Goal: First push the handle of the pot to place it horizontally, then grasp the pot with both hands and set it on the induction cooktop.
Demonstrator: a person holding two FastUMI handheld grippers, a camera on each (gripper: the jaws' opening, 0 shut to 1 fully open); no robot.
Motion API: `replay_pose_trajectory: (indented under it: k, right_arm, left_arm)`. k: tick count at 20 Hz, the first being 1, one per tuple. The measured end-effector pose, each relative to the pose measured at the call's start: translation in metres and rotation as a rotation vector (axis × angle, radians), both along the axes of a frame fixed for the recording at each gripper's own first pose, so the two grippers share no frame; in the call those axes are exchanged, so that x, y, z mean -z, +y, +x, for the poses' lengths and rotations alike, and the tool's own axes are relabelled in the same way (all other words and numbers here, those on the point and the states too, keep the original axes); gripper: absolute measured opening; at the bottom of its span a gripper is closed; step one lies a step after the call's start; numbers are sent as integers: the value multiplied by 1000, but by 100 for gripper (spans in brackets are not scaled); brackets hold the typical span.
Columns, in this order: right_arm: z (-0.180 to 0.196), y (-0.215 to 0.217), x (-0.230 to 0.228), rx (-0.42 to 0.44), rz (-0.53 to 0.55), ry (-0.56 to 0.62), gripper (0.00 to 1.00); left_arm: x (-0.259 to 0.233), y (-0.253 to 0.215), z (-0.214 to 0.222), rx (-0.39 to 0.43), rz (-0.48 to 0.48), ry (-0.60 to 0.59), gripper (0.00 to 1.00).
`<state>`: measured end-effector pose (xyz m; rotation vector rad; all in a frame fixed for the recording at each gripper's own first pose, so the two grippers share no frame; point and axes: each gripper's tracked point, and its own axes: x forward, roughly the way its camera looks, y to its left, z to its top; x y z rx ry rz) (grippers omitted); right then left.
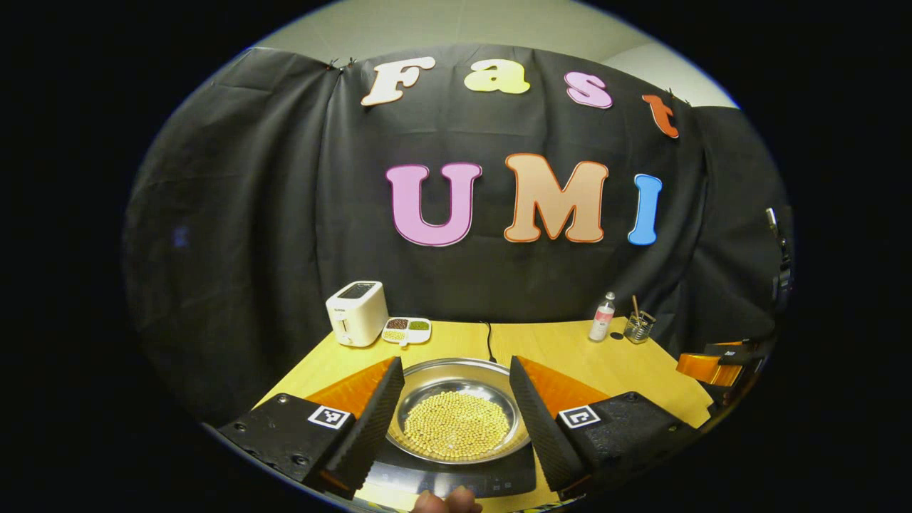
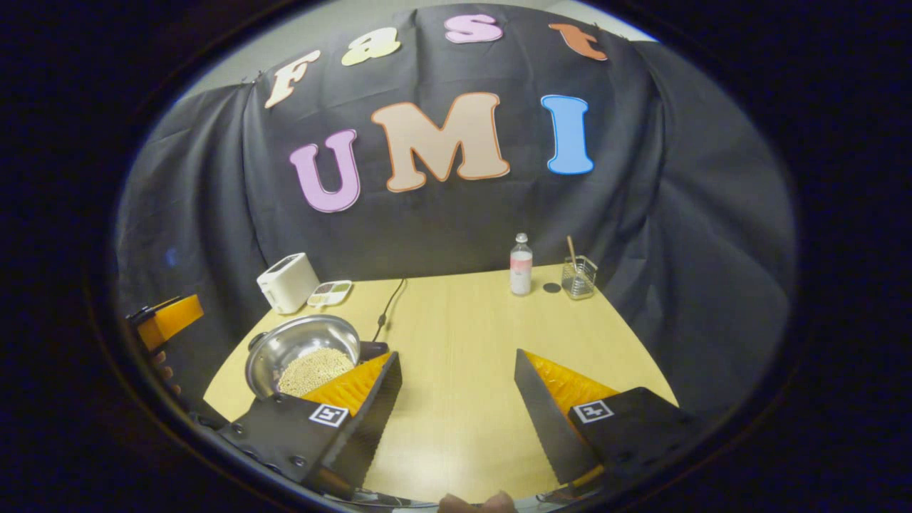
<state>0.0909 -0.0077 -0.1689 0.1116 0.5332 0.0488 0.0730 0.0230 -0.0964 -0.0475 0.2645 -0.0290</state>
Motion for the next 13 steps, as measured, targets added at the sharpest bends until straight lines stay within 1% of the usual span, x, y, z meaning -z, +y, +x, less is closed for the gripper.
replay_pose_trajectory:
  k: [2, 3, 4, 5, 6, 8, 9, 10, 11, 13]
  right_arm:
    - [1, -12, -21, 7, 8, -65, 93]
    - [0, -19, -28, 14, -2, -98, 92]
    - [-1, -25, -36, 23, -13, -125, 92]
    - [-5, -28, -41, 29, -16, -143, 92]
    - [-11, -28, -47, 37, -13, -156, 92]
    - [-25, -28, -60, 46, -11, -192, 92]
    - [-28, -27, -69, 46, -21, -233, 92]
    - [-31, -27, -75, 43, -42, -258, 92]
    - [-34, -26, -75, 37, -68, -260, 92]
    - [-42, -13, -74, 14, -79, -244, 93]
  left_arm:
    - [-18, -20, -10, 27, 11, -53, 93]
    - [-24, -27, -15, 41, 25, -68, 96]
    - [-28, -30, -19, 45, 36, -77, 96]
    - [-35, -33, -22, 48, 36, -94, 94]
    - [-42, -39, -24, 52, 30, -115, 96]
    - [-57, -43, -26, 56, 30, -171, 95]
    - [-66, -46, -28, 68, 27, -203, 95]
    - [-69, -50, -32, 86, 26, -210, 96]
    - [-69, -52, -37, 104, 28, -207, 94]
    - [-73, -54, -41, 127, 27, -219, 96]
